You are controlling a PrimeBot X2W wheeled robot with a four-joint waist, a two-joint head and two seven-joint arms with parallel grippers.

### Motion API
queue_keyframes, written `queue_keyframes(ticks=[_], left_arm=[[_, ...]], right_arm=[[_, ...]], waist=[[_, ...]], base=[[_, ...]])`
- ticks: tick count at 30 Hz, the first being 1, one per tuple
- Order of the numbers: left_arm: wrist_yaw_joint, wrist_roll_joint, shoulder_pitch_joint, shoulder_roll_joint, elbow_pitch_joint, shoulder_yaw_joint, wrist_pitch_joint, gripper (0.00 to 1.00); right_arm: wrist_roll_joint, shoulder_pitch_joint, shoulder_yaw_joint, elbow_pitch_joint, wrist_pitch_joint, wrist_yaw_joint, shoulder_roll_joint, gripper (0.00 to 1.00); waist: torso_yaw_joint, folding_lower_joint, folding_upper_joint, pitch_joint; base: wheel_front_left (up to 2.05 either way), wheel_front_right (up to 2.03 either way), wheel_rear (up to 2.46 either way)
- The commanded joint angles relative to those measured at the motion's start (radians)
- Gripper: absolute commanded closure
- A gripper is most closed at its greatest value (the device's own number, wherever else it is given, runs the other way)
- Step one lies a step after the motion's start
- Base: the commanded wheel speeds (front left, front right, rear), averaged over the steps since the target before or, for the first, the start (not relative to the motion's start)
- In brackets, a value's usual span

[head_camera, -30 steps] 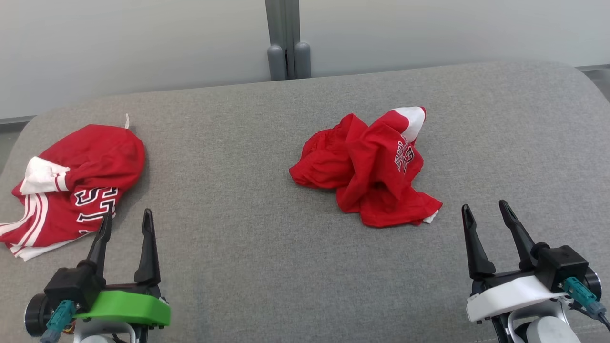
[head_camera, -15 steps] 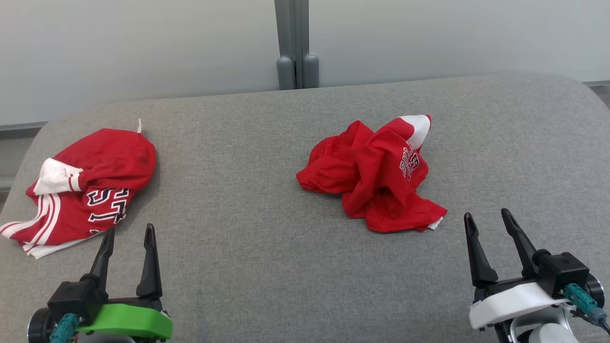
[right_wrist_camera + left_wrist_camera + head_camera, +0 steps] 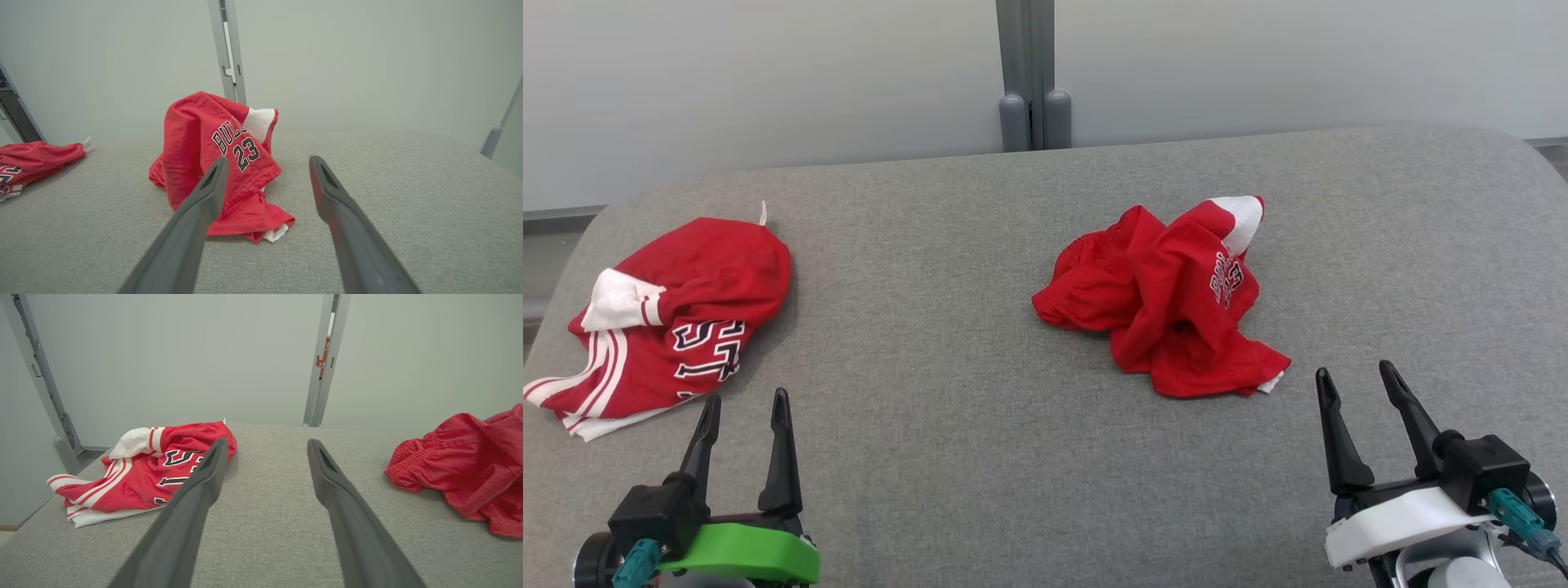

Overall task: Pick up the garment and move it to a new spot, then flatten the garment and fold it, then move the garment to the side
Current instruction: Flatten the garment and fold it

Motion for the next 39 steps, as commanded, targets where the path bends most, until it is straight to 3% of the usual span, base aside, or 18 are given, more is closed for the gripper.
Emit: queue_keyframes(ticks=[1, 30, 39], left_arm=[[-0.006, 0.004, 0.009, -0.001, 0.001, 0.005, -0.001, 0.00], [-0.020, 0.031, 0.012, -0.014, 0.022, 0.034, -0.001, 0.00], [-0.027, 0.041, -0.094, 0.012, 0.064, -0.016, -0.001, 0.00]], right_arm=[[-0.006, 0.007, -0.002, 0.001, -0.003, 0.000, -0.001, 0.00], [-0.001, 0.000, 0.003, 0.013, -0.003, 0.000, 0.003, 0.00], [0.003, -0.019, 0.019, 0.016, -0.003, 0.000, -0.006, 0.00]], waist=[[0.000, 0.0000, -0.0001, 0.000], [-0.007, 0.0000, -0.0001, -0.012], [-0.042, 0.0000, -0.0001, 0.011]], base=[[0.00, 0.00, 0.00], [0.00, 0.00, 0.00], [0.00, 0.00, 0.00]])
